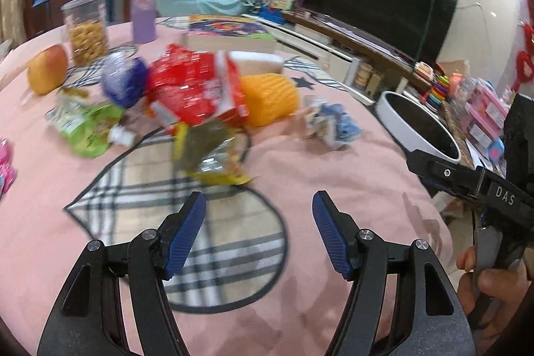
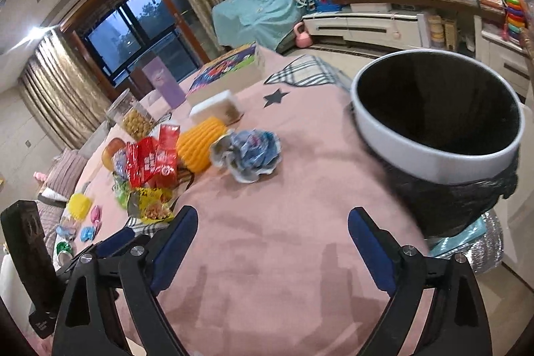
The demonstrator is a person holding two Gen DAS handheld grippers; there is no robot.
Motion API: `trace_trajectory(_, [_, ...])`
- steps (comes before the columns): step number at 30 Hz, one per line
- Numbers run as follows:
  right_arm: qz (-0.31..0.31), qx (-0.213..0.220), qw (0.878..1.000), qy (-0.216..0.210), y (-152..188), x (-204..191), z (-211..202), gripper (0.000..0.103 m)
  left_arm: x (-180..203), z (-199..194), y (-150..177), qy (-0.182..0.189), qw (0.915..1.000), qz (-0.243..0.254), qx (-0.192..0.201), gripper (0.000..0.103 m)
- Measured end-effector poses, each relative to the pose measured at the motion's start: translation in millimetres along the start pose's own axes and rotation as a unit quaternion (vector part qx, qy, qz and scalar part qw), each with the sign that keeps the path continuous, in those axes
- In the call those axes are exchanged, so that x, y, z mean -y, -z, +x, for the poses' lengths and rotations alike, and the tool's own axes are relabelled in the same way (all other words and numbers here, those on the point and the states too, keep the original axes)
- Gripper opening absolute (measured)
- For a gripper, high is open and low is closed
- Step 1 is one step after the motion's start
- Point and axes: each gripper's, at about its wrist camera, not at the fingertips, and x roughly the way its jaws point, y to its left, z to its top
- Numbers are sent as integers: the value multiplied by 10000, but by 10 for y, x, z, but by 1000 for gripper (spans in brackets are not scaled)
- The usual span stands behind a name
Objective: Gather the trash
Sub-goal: 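Grasp the yellow-green snack wrapper with the left gripper while the right grasps the blue cloth, then carry wrapper and cloth over the trash bin and open both grippers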
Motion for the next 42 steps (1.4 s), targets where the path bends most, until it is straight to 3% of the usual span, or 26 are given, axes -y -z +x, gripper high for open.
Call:
trace_trajectory(13, [-392, -165, 9991, 68, 55, -260, 338, 94, -352, 88, 59, -246, 9982, -497, -228, 77])
trace_trajectory(20, [-515, -252, 9983, 89, -126, -316, 549, 94, -351, 216, -121, -160, 9978, -601, -235, 79])
trace_trajectory(26, [-566, -352, 9976, 212, -314, -331, 795, 94, -320, 359, -192, -295, 9978, -561, -209, 78])
trace_trajectory(27, [-556, -371, 9975, 222, -326, -327, 827, 94, -323, 383, -191, -295, 9977, -569, -217, 76])
trace_trajectory(30, [-538, -394, 9974, 278, -354, -306, 932, 92, -321, 460, -171, -176, 9978, -534, -352, 42])
trace_trajectory(31, [-533, -401, 9973, 318, -351, -297, 954, 89, -325, 483, -170, -125, 9977, -524, -401, 34])
trace_trajectory(32, [-527, -403, 9972, 342, -340, -286, 961, 75, -325, 484, -160, -108, 9979, -514, -388, 34])
trace_trajectory(33, [-525, -420, 9971, 353, -331, -290, 974, 54, -320, 468, -152, -96, 9981, -501, -342, 34])
trace_trajectory(36, [-478, -400, 9976, 295, -301, -250, 934, 30, -297, 440, -134, -16, 9983, -472, -331, 33])
trace_trajectory(42, [-435, -339, 9983, 175, -248, -205, 745, 26, -138, 354, -96, 170, 9987, -335, -342, 33])
